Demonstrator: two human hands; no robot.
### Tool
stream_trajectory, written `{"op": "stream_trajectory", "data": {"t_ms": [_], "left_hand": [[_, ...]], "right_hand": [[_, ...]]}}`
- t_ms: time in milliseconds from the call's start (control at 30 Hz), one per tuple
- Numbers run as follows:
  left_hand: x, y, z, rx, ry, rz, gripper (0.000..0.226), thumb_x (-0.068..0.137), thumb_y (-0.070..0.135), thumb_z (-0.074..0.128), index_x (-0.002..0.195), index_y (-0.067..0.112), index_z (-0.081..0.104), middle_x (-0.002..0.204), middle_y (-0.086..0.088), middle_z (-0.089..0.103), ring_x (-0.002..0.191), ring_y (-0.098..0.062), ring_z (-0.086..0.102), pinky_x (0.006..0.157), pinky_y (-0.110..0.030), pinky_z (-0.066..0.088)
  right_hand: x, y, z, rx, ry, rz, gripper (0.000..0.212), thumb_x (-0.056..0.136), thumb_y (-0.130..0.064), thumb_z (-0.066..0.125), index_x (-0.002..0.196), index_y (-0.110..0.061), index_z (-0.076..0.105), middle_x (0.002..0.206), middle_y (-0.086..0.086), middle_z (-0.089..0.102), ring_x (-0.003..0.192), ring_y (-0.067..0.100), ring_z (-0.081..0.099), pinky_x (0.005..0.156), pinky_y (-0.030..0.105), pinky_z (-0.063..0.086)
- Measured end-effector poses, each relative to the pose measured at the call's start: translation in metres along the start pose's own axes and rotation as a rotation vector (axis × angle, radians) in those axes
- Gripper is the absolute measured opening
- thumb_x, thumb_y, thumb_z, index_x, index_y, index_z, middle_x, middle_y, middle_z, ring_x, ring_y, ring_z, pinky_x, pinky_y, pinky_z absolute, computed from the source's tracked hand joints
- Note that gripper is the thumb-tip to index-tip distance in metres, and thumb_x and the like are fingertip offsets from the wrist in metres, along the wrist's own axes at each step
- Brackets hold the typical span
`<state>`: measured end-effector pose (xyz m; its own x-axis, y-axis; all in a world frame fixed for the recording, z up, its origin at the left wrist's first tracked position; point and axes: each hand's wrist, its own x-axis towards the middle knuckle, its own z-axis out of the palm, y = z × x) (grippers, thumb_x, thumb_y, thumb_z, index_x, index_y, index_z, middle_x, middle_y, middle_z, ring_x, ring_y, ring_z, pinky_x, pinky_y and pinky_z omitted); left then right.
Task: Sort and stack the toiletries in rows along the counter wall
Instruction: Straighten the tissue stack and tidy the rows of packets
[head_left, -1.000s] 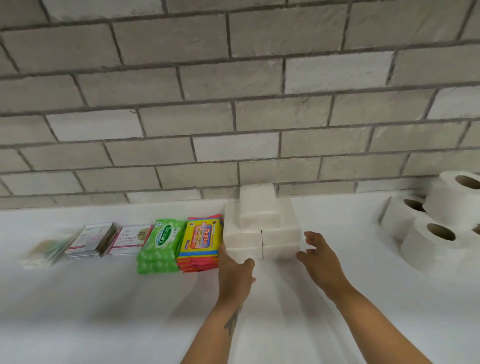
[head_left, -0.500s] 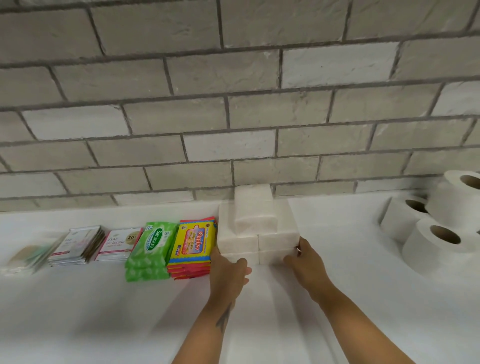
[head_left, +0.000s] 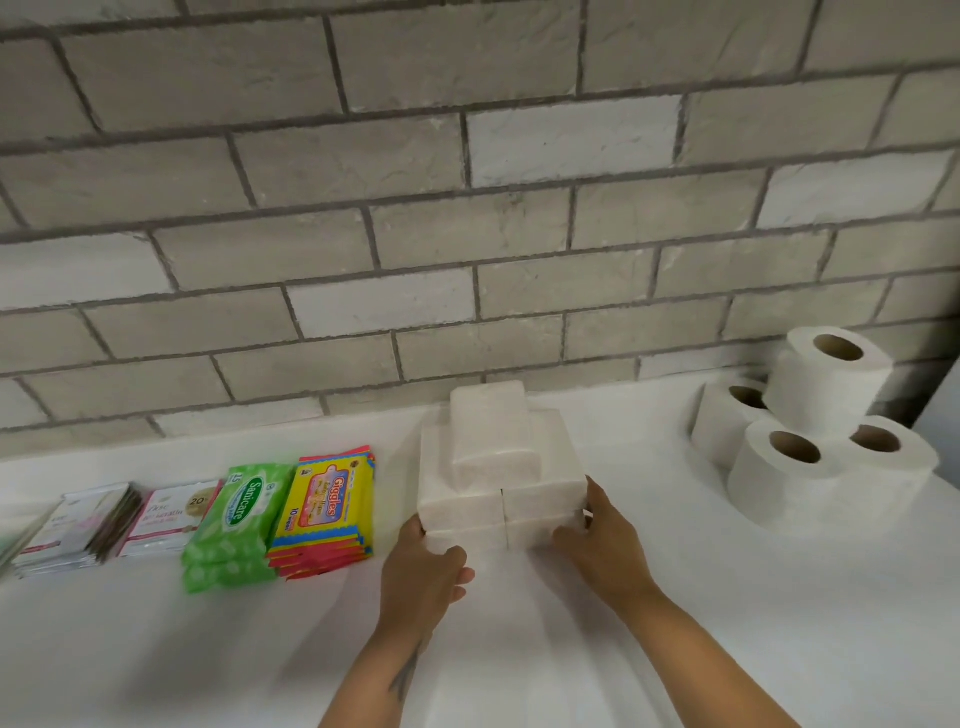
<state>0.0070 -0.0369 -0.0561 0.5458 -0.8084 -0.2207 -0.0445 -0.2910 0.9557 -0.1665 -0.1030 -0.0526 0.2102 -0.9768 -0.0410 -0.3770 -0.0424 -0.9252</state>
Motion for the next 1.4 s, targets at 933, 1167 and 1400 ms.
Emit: {"op": "stream_trajectory", "data": {"t_ms": [933, 1167, 1400], "left_hand": [[-0.019, 0.032, 0.123, 0.079, -0.092, 0.002, 0.039, 0.081, -0.001, 0.051, 0.112, 0.023, 0.05, 0.091, 0.017, 0.057, 0.067, -0.017, 0.071, 0.052, -0.024, 0.052], [-0.015, 0.034, 0.132, 0.073, -0.077, 0.005, 0.037, 0.081, 0.0, 0.051, 0.107, 0.025, 0.052, 0.091, 0.014, 0.06, 0.069, -0.018, 0.071, 0.053, -0.024, 0.053], [-0.008, 0.035, 0.136, 0.084, -0.064, 0.003, 0.038, 0.082, -0.001, 0.051, 0.112, 0.023, 0.051, 0.09, 0.013, 0.059, 0.067, -0.017, 0.07, 0.052, -0.022, 0.052]], "right_hand": [[0.036, 0.049, -0.122, -0.006, 0.047, -0.007, 0.038, 0.078, -0.001, 0.059, 0.102, -0.029, 0.051, 0.091, -0.02, 0.058, 0.084, 0.0, 0.055, 0.065, 0.007, 0.039], [0.051, 0.053, -0.125, 0.001, 0.034, -0.015, 0.04, 0.077, -0.003, 0.058, 0.107, -0.027, 0.051, 0.093, -0.017, 0.059, 0.092, 0.01, 0.058, 0.071, 0.016, 0.041], [0.063, 0.053, -0.123, -0.053, 0.03, -0.035, 0.038, 0.078, -0.004, 0.059, 0.104, -0.029, 0.047, 0.087, -0.021, 0.054, 0.087, 0.009, 0.054, 0.065, 0.015, 0.038]]}}
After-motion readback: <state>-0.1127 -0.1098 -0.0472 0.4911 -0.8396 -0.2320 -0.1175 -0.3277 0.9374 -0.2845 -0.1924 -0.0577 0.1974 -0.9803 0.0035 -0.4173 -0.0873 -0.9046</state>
